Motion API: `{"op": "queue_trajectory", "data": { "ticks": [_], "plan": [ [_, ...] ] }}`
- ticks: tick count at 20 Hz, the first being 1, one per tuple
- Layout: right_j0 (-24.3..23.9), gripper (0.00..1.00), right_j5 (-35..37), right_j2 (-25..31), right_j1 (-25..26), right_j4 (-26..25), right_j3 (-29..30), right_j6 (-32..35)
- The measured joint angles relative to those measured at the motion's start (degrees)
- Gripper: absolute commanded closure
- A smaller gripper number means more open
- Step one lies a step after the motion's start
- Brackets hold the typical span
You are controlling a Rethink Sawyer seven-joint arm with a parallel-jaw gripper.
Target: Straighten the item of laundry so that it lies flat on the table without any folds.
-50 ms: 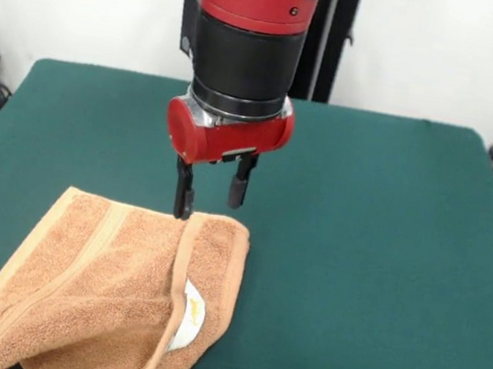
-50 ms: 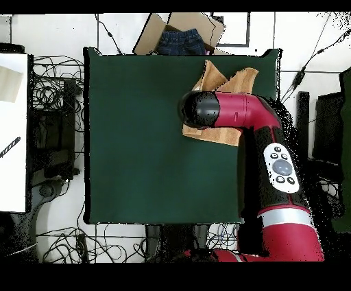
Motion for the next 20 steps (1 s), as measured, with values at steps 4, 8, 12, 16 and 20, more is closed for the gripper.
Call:
{"op": "queue_trajectory", "data": {
  "ticks": [4,8,12,16,20],
  "plan": [
    [-0.29,0.0,-1.78,-0.08,0.36,1.13,0.83,0.0],
    [-0.35,0.0,-3.72,-0.16,1.04,3.02,2.72,0.0],
    [-0.35,0.0,-4.72,-0.17,1.75,4.51,4.46,0.0],
    [-0.35,0.0,-6.03,-0.31,2.39,4.82,5.74,0.0],
    [-0.32,0.0,-8.1,-0.58,2.65,4.73,6.86,0.0]
  ]
}}
